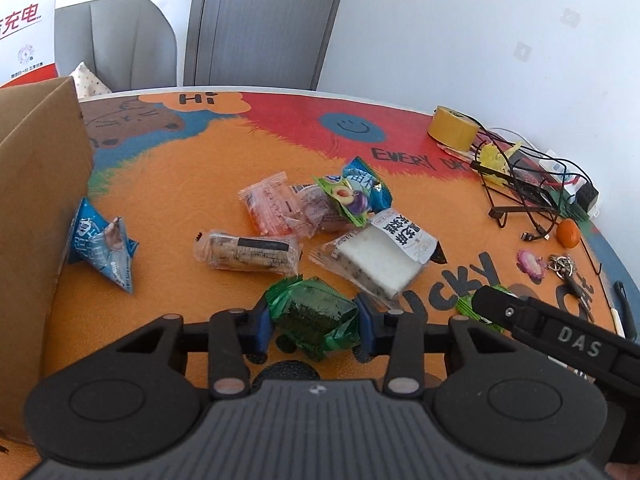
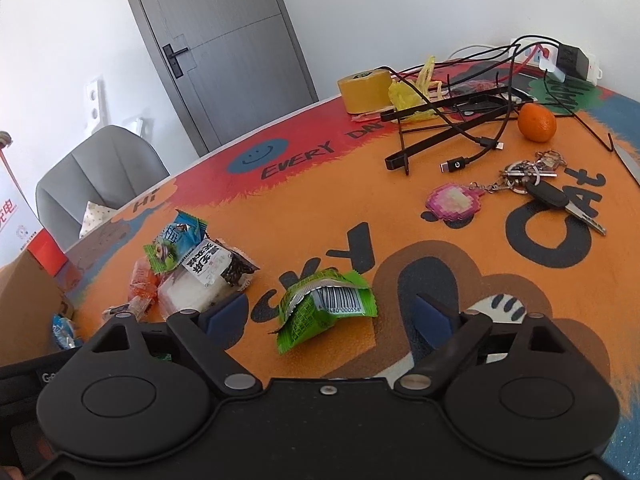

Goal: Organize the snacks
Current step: 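Grasp the green packet with the left tool while the right grasps a green-silver packet, then carry both green packets toward the cardboard box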

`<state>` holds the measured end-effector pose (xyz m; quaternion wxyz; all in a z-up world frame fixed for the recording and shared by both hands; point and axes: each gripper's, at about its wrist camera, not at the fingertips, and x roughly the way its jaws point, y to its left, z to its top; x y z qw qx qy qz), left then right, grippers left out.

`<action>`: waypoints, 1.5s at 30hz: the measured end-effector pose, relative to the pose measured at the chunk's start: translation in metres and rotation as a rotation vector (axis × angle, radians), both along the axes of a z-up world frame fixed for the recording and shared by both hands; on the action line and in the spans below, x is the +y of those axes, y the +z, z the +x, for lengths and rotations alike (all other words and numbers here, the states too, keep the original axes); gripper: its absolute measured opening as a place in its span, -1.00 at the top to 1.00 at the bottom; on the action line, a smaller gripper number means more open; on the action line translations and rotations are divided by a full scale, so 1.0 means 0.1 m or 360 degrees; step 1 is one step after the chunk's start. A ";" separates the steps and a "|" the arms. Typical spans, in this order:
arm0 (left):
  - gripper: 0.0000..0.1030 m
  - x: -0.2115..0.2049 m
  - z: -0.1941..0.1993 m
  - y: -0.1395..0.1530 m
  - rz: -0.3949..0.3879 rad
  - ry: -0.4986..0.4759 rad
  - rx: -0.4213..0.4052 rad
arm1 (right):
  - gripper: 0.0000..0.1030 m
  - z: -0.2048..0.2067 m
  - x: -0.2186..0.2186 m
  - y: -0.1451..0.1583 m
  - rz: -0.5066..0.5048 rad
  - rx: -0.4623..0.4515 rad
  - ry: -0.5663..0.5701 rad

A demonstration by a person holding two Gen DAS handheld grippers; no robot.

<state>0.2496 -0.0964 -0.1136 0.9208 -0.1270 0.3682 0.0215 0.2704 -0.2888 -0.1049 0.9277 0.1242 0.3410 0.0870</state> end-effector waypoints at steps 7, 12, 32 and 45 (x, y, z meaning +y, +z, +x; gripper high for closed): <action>0.22 0.14 -0.09 0.12 -0.0013 0.0057 -0.0070 | 0.08 0.00 0.13 0.00 -0.0038 -0.0030 0.0048; 0.22 0.23 -0.14 0.17 -0.0032 0.0086 -0.0099 | 0.25 -0.02 0.12 0.01 0.0015 -0.0053 0.0062; 0.22 0.40 -0.75 0.61 -0.0053 0.0188 -0.0331 | 0.28 -0.45 0.30 0.41 0.0072 -0.0264 0.0212; 0.22 0.87 -1.23 0.92 -0.0049 0.0357 -0.0467 | 0.28 -0.63 0.79 0.68 0.0105 -0.0360 0.0397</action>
